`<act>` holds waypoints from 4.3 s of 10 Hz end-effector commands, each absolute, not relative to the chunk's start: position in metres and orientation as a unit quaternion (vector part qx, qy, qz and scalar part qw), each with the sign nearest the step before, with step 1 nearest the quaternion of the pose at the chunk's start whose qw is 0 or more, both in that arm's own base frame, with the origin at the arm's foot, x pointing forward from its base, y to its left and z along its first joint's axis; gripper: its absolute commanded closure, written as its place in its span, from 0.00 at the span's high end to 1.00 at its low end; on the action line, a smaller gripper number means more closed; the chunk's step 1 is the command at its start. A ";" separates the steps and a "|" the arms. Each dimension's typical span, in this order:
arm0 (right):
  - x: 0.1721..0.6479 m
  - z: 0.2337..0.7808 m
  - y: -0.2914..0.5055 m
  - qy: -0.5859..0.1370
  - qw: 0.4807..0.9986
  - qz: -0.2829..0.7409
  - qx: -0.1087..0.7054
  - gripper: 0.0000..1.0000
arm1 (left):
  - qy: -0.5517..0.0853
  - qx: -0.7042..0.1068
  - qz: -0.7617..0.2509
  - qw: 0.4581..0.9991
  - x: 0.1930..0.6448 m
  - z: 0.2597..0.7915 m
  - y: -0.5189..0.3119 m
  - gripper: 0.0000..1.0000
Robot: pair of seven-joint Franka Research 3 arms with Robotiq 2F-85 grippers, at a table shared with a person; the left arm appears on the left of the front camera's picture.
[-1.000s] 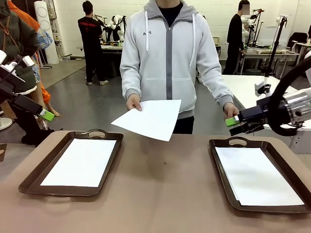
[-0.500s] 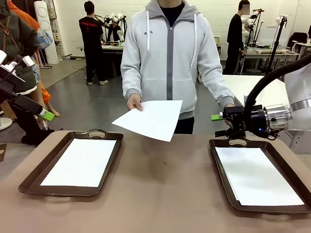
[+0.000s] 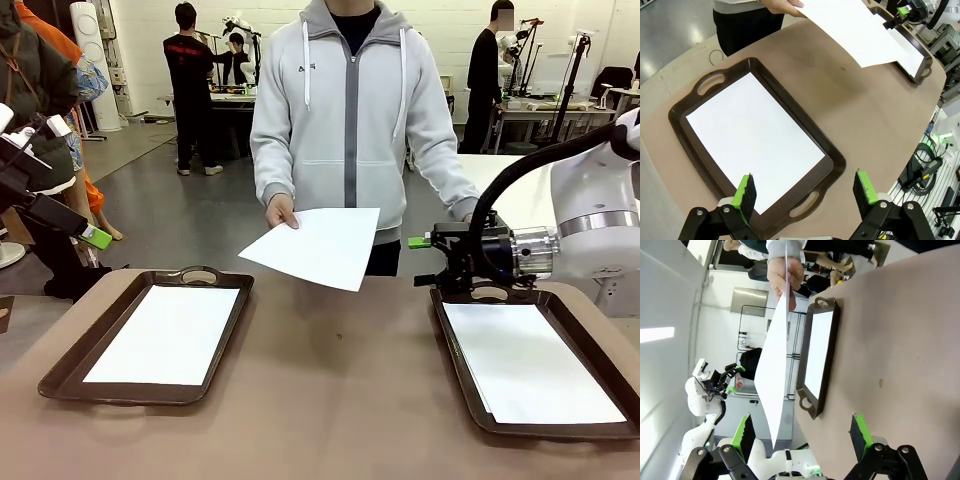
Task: Sort the A4 documents.
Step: Receive the A4 Paper.
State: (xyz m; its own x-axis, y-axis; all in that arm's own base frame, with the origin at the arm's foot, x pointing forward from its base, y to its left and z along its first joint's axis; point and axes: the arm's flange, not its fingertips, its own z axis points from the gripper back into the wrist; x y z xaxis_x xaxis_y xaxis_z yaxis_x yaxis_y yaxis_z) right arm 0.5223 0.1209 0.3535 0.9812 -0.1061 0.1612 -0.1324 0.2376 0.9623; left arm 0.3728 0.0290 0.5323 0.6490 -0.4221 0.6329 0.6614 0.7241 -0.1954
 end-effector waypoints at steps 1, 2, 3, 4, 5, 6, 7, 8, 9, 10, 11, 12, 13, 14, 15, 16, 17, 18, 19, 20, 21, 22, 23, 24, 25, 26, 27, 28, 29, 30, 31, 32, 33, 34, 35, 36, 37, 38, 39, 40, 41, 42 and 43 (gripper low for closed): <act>0.537 0.349 0.135 -0.065 0.755 -0.033 0.652 1.00 | -0.286 -0.209 -0.307 0.883 0.373 0.532 0.029 1.00; 0.539 0.345 0.141 -0.058 0.751 -0.040 0.657 1.00 | -0.286 -0.209 -0.307 0.883 0.373 0.532 0.029 1.00; 0.542 0.342 0.148 -0.050 0.745 -0.046 0.664 1.00 | -0.286 -0.209 -0.307 0.883 0.373 0.532 0.029 1.00; 0.544 0.339 0.157 -0.039 0.739 -0.049 0.671 1.00 | -0.286 -0.209 -0.307 0.883 0.373 0.532 0.029 1.00; 0.546 0.337 0.166 -0.032 0.738 -0.048 0.672 1.00 | -0.286 -0.209 -0.307 0.883 0.373 0.532 0.029 1.00; 0.547 0.336 0.173 -0.027 0.737 -0.047 0.673 1.00 | -0.286 -0.209 -0.307 0.883 0.373 0.532 0.029 1.00; 0.549 0.337 0.181 -0.023 0.735 -0.044 0.677 1.00 | -0.286 -0.209 -0.307 0.883 0.373 0.532 0.029 1.00; 0.551 0.337 0.186 -0.024 0.732 -0.042 0.680 1.00 | -0.286 -0.209 -0.307 0.883 0.373 0.532 0.029 1.00; 0.555 0.338 0.191 -0.023 0.730 -0.044 0.681 1.00 | -0.286 -0.209 -0.307 0.883 0.373 0.532 0.029 1.00; 0.558 0.337 0.195 -0.021 0.726 -0.049 0.686 1.00 | -0.286 -0.209 -0.307 0.883 0.373 0.532 0.029 1.00; 0.559 0.336 0.200 -0.021 0.726 -0.050 0.686 1.00 | -0.286 -0.209 -0.307 0.883 0.373 0.532 0.029 1.00; 0.559 0.334 0.206 -0.020 0.725 -0.050 0.686 1.00 | -0.286 -0.209 -0.307 0.883 0.373 0.532 0.029 1.00; 0.559 0.332 0.208 -0.020 0.723 -0.054 0.688 1.00 | -0.286 -0.209 -0.307 0.883 0.373 0.532 0.029 1.00; 0.559 0.329 0.209 -0.021 0.721 -0.059 0.690 1.00 | -0.286 -0.209 -0.307 0.883 0.373 0.532 0.029 1.00; 0.559 0.328 0.209 -0.022 0.718 -0.063 0.693 1.00 | -0.286 -0.209 -0.307 0.883 0.373 0.532 0.029 1.00; 0.558 0.328 0.208 -0.025 0.718 -0.059 0.693 1.00 | -0.286 -0.209 -0.307 0.883 0.373 0.532 0.029 1.00; 0.557 0.329 0.207 -0.036 0.723 -0.051 0.688 1.00 | -0.286 -0.209 -0.307 0.883 0.373 0.532 0.029 1.00; 0.556 0.330 0.206 -0.047 0.723 -0.047 0.688 0.89 | -0.286 -0.209 -0.307 0.883 0.373 0.532 0.029 1.00; 0.556 0.329 0.205 -0.054 0.722 -0.049 0.688 0.83 | -0.286 -0.209 -0.307 0.883 0.373 0.532 0.029 1.00; 0.557 0.328 0.204 -0.053 0.722 -0.057 0.687 0.71 | -0.286 -0.209 -0.307 0.883 0.373 0.532 0.029 1.00; 0.556 0.328 0.204 -0.052 0.718 -0.064 0.692 0.65 | -0.286 -0.209 -0.307 0.883 0.373 0.532 0.029 1.00; 0.556 0.327 0.204 -0.050 0.717 -0.065 0.693 0.53 | -0.286 -0.209 -0.307 0.883 0.373 0.532 0.029 1.00; 0.556 0.327 0.204 -0.049 0.716 -0.068 0.693 0.48 | -0.286 -0.209 -0.307 0.883 0.373 0.532 0.029 1.00; 0.555 0.327 0.205 -0.049 0.716 -0.069 0.693 0.35 | -0.286 -0.209 -0.307 0.883 0.373 0.532 0.029 1.00; 0.555 0.327 0.204 -0.050 0.715 -0.072 0.693 0.30 | -0.286 -0.209 -0.307 0.883 0.373 0.532 0.029 1.00; 0.555 0.326 0.204 -0.051 0.714 -0.075 0.694 0.17 | -0.286 -0.209 -0.307 0.883 0.373 0.532 0.029 1.00; 0.554 0.325 0.205 -0.049 0.714 -0.076 0.694 0.12 | -0.286 -0.209 -0.307 0.883 0.373 0.532 0.029 1.00; 0.554 0.324 0.205 -0.049 0.715 -0.077 0.693 0.00 | -0.286 -0.209 -0.307 0.883 0.373 0.532 0.029 1.00; 0.554 0.323 0.205 -0.049 0.715 -0.079 0.693 0.00 | -0.286 -0.209 -0.307 0.883 0.373 0.532 0.029 1.00; 0.554 0.323 0.205 -0.050 0.716 -0.081 0.691 0.00 | -0.286 -0.209 -0.307 0.883 0.373 0.532 0.029 1.00; 0.554 0.323 0.206 -0.049 0.717 -0.080 0.690 0.00 | -0.286 -0.209 -0.307 0.883 0.373 0.532 0.029 1.00; 0.554 0.323 0.205 -0.048 0.719 -0.080 0.689 0.00 | -0.286 -0.209 -0.307 0.883 0.373 0.532 0.029 1.00; 0.554 0.323 0.205 -0.050 0.720 -0.078 0.688 0.00 | -0.286 -0.209 -0.307 0.883 0.373 0.532 0.029 1.00; 0.554 0.323 0.205 -0.051 0.720 -0.077 0.688 0.00 | -0.286 -0.209 -0.307 0.883 0.373 0.532 0.029 1.00; 0.554 0.323 0.205 -0.051 0.720 -0.076 0.688 0.00 | -0.286 -0.209 -0.307 0.883 0.373 0.532 0.029 1.00; 0.555 0.324 0.205 -0.050 0.720 -0.075 0.688 0.00 | -0.286 -0.209 -0.307 0.883 0.373 0.532 0.029 1.00; 0.555 0.325 0.204 -0.056 0.719 -0.079 0.688 0.00 | -0.286 -0.209 -0.307 0.883 0.373 0.532 0.029 1.00; 0.556 0.326 0.200 -0.039 0.723 -0.068 0.687 0.00 | -0.286 -0.209 -0.307 0.883 0.373 0.532 0.029 1.00; 0.556 0.326 0.200 -0.039 0.723 -0.068 0.687 0.00 | -0.286 -0.209 -0.307 0.883 0.373 0.532 0.029 1.00; 0.556 0.326 0.200 -0.039 0.723 -0.068 0.687 0.00 | -0.286 -0.209 -0.307 0.883 0.373 0.532 0.029 1.00; 0.556 0.326 0.200 -0.039 0.723 -0.068 0.687 0.00 | -0.286 -0.209 -0.307 0.883 0.373 0.532 0.029 1.00; 0.556 0.326 0.200 -0.039 0.723 -0.068 0.687 0.00 | -0.286 -0.209 -0.307 0.883 0.373 0.532 0.029 1.00; 0.556 0.326 0.200 -0.039 0.723 -0.068 0.687 0.00 | -0.286 -0.209 -0.307 0.883 0.373 0.532 0.029 1.00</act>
State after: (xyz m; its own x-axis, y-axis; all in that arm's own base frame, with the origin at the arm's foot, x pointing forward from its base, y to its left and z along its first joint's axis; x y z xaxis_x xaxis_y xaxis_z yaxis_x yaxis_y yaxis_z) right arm 0.5567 0.1999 0.3265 0.9875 -0.1533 -0.0371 0.0451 0.0491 0.9978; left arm 0.3728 0.0289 0.5323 0.6490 -0.4222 0.6329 0.6615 0.7241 -0.1953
